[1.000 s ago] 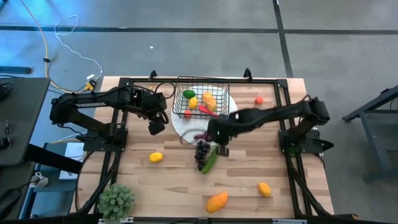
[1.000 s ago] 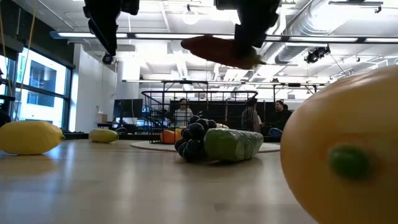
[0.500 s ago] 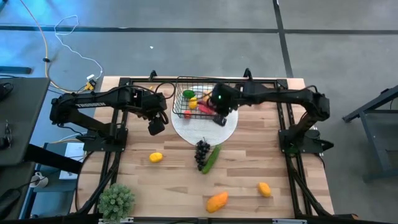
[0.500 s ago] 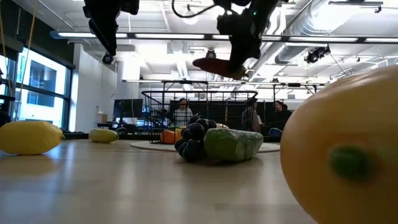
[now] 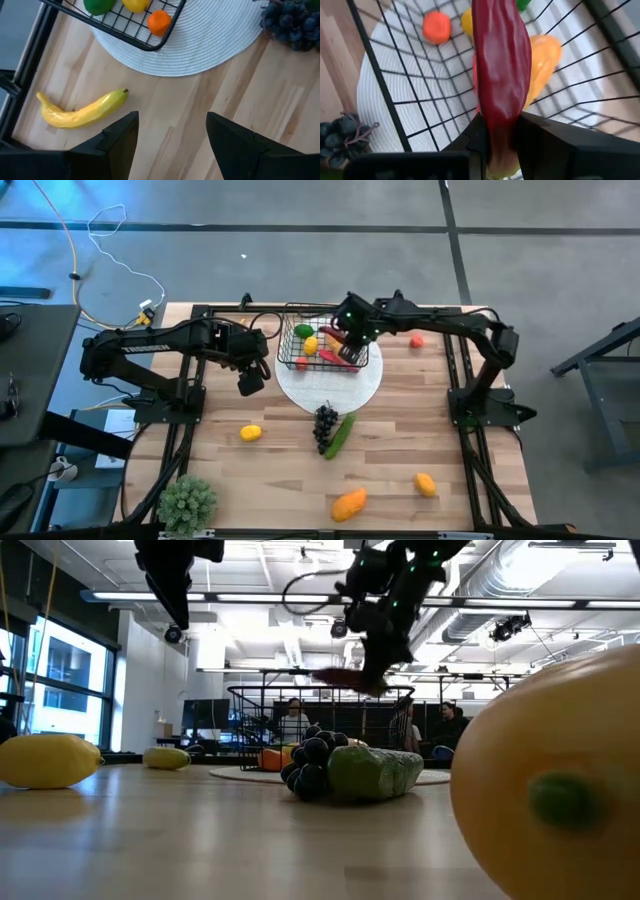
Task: Build produce basket
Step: Put the red chili pepper into the black wire basket, then put the top yellow lemon into the black wire basket
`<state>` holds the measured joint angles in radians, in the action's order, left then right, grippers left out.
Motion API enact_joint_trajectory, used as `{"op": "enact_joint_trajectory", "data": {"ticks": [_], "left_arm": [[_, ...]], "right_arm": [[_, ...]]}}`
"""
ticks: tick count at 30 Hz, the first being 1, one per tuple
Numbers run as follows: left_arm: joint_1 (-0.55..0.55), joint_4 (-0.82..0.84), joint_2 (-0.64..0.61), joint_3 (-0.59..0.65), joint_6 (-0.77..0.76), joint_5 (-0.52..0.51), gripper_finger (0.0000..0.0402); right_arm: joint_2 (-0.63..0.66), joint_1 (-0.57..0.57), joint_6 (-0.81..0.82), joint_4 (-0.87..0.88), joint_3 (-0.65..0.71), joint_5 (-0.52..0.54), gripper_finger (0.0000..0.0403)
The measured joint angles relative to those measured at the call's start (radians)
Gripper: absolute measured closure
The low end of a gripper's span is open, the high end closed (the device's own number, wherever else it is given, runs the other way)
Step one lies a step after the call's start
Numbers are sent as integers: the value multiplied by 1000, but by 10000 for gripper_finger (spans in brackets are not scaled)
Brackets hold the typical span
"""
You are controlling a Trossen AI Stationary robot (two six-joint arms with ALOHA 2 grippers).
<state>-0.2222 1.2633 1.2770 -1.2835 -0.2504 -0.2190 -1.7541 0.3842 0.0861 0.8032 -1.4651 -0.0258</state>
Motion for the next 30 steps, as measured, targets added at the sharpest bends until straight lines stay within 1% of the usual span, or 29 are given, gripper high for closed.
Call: {"op": "enact_joint_trajectory", "data": {"ticks": [4, 11, 17, 20, 23, 27, 30], "left_arm": [[0, 0, 0, 0, 0, -5, 179], [0, 0, 0, 0, 0, -5, 179], [0, 0, 0, 0, 0, 6, 179], [0, 0, 0, 0, 0, 20, 178], [0, 1, 0, 0, 0, 32, 171], [0, 16, 0, 0, 0, 26, 153], [-1, 31, 0, 0, -8, 17, 135]], "right_arm": [[-52, 8, 2, 1, 0, -54, 361], [-102, 23, 2, 8, 0, -100, 361], [-113, 30, -8, 5, 0, -105, 355], [-113, 30, -8, 12, 0, -105, 330], [-112, 29, -8, 22, 0, -105, 291], [-112, 27, 26, 37, 0, -106, 232], [-112, 26, 29, 68, 0, -106, 196]]}}
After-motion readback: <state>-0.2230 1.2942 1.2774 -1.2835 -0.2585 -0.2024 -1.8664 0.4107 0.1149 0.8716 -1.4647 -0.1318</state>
